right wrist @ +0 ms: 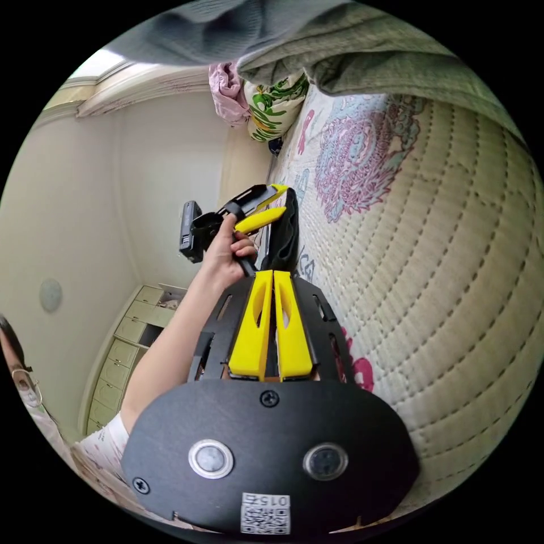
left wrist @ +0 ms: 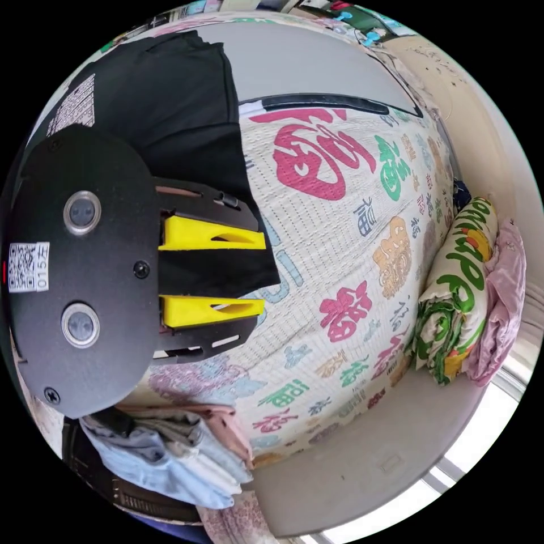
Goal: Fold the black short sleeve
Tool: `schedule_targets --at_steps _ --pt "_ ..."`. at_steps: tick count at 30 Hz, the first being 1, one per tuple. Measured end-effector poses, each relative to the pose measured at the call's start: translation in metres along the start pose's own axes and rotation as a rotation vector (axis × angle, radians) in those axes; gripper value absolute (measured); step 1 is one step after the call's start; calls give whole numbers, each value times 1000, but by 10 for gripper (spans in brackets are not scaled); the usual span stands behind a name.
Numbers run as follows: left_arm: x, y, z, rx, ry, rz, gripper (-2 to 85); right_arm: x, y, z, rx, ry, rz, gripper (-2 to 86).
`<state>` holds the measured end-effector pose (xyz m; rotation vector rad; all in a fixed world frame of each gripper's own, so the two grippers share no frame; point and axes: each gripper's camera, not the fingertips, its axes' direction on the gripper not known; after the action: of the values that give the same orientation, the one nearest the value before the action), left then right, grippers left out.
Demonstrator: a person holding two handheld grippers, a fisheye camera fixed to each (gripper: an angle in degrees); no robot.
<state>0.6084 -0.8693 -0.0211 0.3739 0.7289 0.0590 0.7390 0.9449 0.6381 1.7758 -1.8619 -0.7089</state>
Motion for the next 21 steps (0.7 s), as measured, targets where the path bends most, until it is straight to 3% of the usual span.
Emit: schedule_targets --at_steps 7,12,17,21 --pt "45 78 19 85 -160 11 45 2 50 -35 -11 12 -20 -3" --pt "-3 170 -71 325 -41 9 13 4 103 -68 5 20 -187 -4" --pt "-105 327 -189 490 66 -90 9 -2 179 -66 -191 -103 -456 -4" --pt "-175 484 -233 439 2 -167 10 13 266 -40 -498 -206 -620 -3"
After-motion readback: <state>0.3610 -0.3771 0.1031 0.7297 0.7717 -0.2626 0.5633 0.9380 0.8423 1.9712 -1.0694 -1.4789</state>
